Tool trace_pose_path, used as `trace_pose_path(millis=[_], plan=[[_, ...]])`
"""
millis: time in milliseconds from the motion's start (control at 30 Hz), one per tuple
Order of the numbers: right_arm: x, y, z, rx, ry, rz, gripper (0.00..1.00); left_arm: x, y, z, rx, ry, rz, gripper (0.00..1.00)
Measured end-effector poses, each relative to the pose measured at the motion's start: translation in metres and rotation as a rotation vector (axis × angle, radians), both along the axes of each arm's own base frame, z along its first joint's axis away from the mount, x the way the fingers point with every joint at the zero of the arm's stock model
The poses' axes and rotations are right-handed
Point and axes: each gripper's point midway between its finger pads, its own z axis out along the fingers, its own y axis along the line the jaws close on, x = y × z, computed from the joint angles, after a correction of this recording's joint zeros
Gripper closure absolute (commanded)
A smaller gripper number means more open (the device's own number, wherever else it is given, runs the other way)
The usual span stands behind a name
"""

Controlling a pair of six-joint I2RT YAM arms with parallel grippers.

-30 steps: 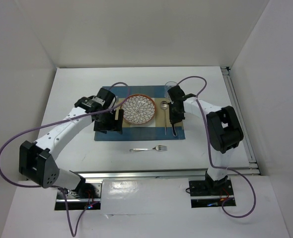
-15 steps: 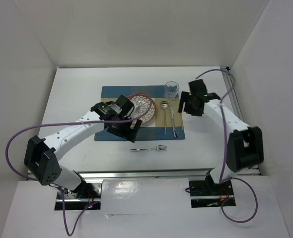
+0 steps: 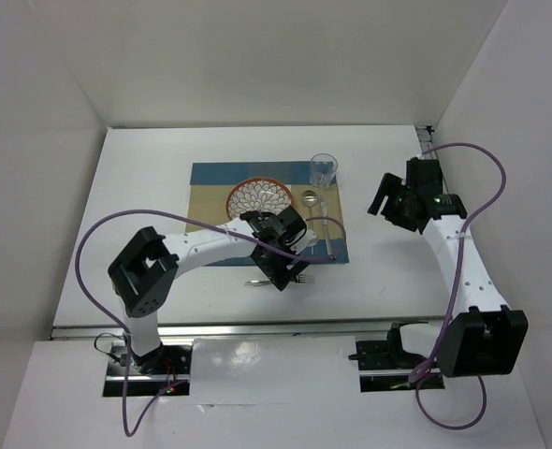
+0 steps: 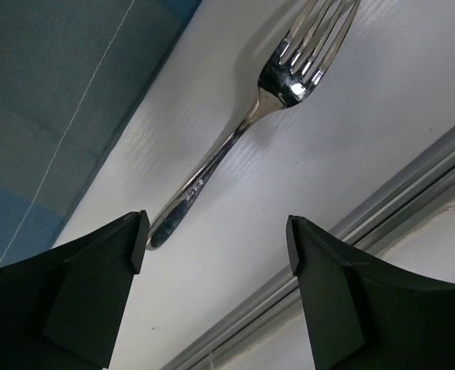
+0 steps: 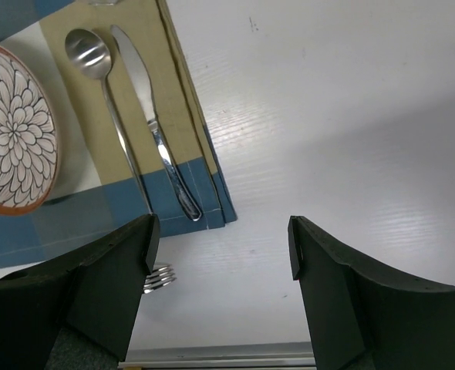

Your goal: Set the dinner table for one person

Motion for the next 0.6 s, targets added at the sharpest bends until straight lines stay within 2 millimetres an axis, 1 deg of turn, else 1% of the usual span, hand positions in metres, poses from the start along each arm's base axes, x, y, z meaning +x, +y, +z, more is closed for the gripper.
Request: trace_pose_path(millis=[100,167,400,500,567,600], plan=[[-0.002,-0.005,-0.002,0.001,0.012,-0.015,0.21,0.001,-0.005,-0.007,0.005,0.003,-0.032,0.12],[-0.003,-0.006,-0.002,0.001,0.017,-0.016,0.21,0.001,-0.009,-0.012,0.006,0.004,-0.053,0.21],[-0.003,-0.005,-0.002,0.013,0.017,-0.009,0.21,-0.002,-0.018,-0.042,0.039,0.024,-0.096,0.22],[-0.004,-0.004,-0.003,0.016,0.020,-0.007,0.21,0.002,-0.021,-0.043,0.040,0.014,-0.107,0.22],[-0.004,-0.004,-0.004,0.017,0.023,-0.006,0.21,0.004,-0.023,-0.044,0.042,0.010,-0.107,0.26],[-0.004,-0.004,-0.004,0.018,0.023,-0.006,0.21,0.006,-0.025,-0.044,0.041,0.006,-0.108,0.32]])
